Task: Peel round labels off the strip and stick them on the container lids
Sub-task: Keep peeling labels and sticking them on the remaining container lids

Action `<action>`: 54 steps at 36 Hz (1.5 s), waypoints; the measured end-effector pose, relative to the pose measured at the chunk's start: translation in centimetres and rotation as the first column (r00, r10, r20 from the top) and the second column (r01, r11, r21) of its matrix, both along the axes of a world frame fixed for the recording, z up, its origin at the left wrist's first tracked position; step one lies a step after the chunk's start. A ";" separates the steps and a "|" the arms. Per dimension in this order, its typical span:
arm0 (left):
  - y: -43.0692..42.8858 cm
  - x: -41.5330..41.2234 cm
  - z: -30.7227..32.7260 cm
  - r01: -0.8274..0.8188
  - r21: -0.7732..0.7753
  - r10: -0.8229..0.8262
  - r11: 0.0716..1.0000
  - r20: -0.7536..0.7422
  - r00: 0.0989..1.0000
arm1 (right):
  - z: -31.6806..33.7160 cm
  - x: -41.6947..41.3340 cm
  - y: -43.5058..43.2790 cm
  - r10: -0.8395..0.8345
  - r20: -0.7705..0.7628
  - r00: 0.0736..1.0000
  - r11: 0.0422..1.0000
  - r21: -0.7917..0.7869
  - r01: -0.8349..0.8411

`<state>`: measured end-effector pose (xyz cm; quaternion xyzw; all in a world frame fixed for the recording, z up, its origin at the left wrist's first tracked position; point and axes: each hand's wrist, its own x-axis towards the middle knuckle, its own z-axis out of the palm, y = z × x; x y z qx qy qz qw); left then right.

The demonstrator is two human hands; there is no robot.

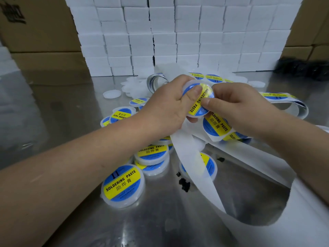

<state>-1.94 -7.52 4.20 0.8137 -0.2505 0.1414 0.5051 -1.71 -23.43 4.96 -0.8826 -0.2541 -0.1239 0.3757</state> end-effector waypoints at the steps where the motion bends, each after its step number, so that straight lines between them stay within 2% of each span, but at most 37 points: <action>1: 0.0 0.0 -0.1 -0.003 0.005 0.003 1.000 0.004 1.000 | 0.0 -0.1 0.0 0.004 -0.006 1.000 1.000 0.017 -0.003; 9: 0.5 0.5 -0.3 -0.079 0.086 0.072 0.993 0.089 0.993 | 0.0 -0.1 0.2 -0.016 0.028 0.999 0.999 -0.036 0.017; 13: 0.8 0.8 -0.2 -0.167 0.168 0.126 0.972 0.230 0.965 | -0.1 -0.1 0.1 -0.041 0.025 0.999 0.999 0.006 0.041; 16: 1.5 1.2 0.4 -0.215 0.038 0.193 0.976 0.312 0.930 | -0.1 0.3 -0.1 -0.077 0.014 0.997 0.995 0.061 0.076; 20: 3.1 2.4 1.0 -0.293 -0.030 0.291 0.956 0.241 0.926 | -0.2 0.9 -0.4 -0.134 0.027 0.991 0.986 0.107 0.131; 22: 4.0 3.0 1.2 -0.307 0.026 0.293 0.951 0.233 0.927 | -0.3 1.1 -0.5 -0.162 0.027 0.986 0.980 0.118 0.157; 25: 5.8 3.8 0.9 -0.374 0.226 0.293 0.900 0.323 0.900 | -0.3 1.4 -0.6 -0.190 0.041 0.981 0.975 0.122 0.183; 28: 8.2 5.6 0.3 -0.403 0.332 0.364 0.853 0.177 0.915 | -0.2 1.5 -0.6 -0.202 0.049 0.978 0.973 0.121 0.194; 31: 9.4 6.2 0.0 -0.295 0.430 0.305 0.853 0.048 0.951 | -0.3 1.5 -0.6 -0.204 0.052 0.978 0.973 0.122 0.196; 33: 8.8 5.5 0.3 -0.178 0.301 0.217 0.937 -0.098 0.971 | -0.3 1.5 -0.6 -0.206 0.056 0.977 0.973 0.122 0.198; 35: 8.0 5.1 0.3 -0.044 0.083 0.065 0.996 -0.266 0.962 | -0.2 1.4 -0.6 -0.205 0.053 0.977 0.972 0.129 0.196; 37: 7.8 5.1 -0.1 -0.026 -0.134 -0.034 0.991 -0.430 0.902 | -0.2 1.4 -0.6 -0.201 0.052 0.978 0.973 0.126 0.193; 38: 8.0 5.1 -0.3 -0.032 -0.171 -0.054 0.985 -0.475 0.879 | -0.1 1.4 -0.6 -0.201 0.052 0.978 0.973 0.123 0.193; 41: 8.5 5.3 -0.8 -0.008 -0.147 -0.068 0.989 -0.506 0.860 | -0.2 1.4 -0.6 -0.205 0.058 0.977 0.973 0.117 0.198; 45: 8.4 5.7 -0.5 0.047 -0.026 -0.054 0.999 -0.535 0.843 | -0.2 1.3 -0.6 -0.206 0.052 0.977 0.975 0.099 0.200; 47: 8.6 5.6 -0.4 0.059 0.028 -0.038 0.998 -0.490 0.871 | -0.2 1.4 -0.6 -0.207 0.047 0.977 0.974 0.098 0.202; 49: 8.8 5.4 -0.4 0.085 0.146 -0.016 0.986 -0.416 0.909 | -0.2 1.4 -0.6 -0.212 0.048 0.976 0.973 0.099 0.206; 54: 9.1 5.2 0.0 0.044 0.205 0.031 0.978 -0.352 0.936 | -0.2 1.3 -0.5 -0.224 0.037 0.974 0.971 0.097 0.219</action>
